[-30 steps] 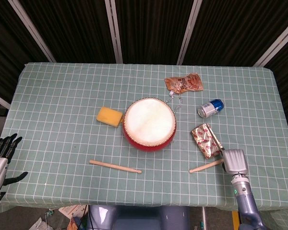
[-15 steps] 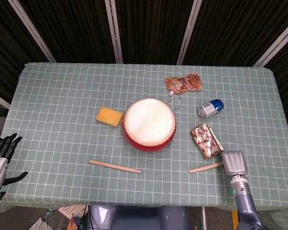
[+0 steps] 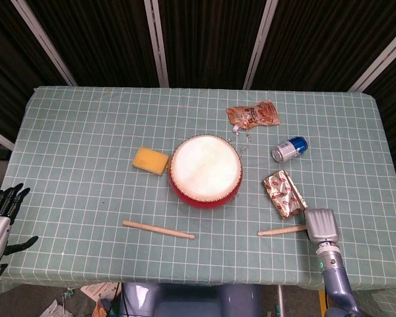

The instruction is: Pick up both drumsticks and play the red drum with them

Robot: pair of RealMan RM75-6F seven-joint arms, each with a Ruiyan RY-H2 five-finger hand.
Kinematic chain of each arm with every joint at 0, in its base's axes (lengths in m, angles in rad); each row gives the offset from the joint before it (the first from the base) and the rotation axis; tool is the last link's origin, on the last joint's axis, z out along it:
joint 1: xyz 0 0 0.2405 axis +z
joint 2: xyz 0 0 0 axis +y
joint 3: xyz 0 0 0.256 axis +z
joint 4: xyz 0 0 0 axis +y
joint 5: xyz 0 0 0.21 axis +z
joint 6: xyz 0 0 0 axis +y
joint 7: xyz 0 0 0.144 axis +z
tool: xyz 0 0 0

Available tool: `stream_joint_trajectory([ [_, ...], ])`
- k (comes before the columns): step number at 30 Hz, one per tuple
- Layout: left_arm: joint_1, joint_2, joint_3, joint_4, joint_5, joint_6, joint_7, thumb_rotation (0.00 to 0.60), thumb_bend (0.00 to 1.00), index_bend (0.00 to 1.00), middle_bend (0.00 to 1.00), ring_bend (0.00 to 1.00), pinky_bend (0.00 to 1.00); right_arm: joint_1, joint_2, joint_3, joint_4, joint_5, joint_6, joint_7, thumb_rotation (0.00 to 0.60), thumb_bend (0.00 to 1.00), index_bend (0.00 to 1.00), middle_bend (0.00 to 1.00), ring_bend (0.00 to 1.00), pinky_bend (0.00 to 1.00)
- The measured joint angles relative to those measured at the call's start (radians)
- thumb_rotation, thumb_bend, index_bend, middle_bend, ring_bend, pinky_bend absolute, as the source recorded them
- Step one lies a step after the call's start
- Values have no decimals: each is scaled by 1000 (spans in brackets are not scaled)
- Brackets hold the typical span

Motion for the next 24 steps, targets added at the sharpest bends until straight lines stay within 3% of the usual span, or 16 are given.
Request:
stream_joint_trajectory([
  [6, 0, 1, 0, -1, 0, 0, 0, 600, 22, 0, 0, 0, 0, 2, 67, 21, -114, 12, 30, -6, 600, 502, 937, 1000, 1000, 1000],
  [12, 0, 3, 1, -6, 1, -2, 6, 600, 23, 0, 0, 0, 0, -5, 202, 44, -279, 39, 38, 21, 600, 518, 956, 1000, 1000, 1000],
  [18, -2, 6, 3, -14, -2, -8, 10, 600, 25, 0, 0, 0, 2, -31, 334, 54, -391, 28, 31, 165, 600, 545, 965, 1000, 1000, 1000],
  [24, -8, 8, 2, -26, 0, -16, 28, 600, 34, 6, 0, 0, 50, -72, 426, 61, -443, -11, 10, 410, 600, 576, 977, 1000, 1000, 1000],
])
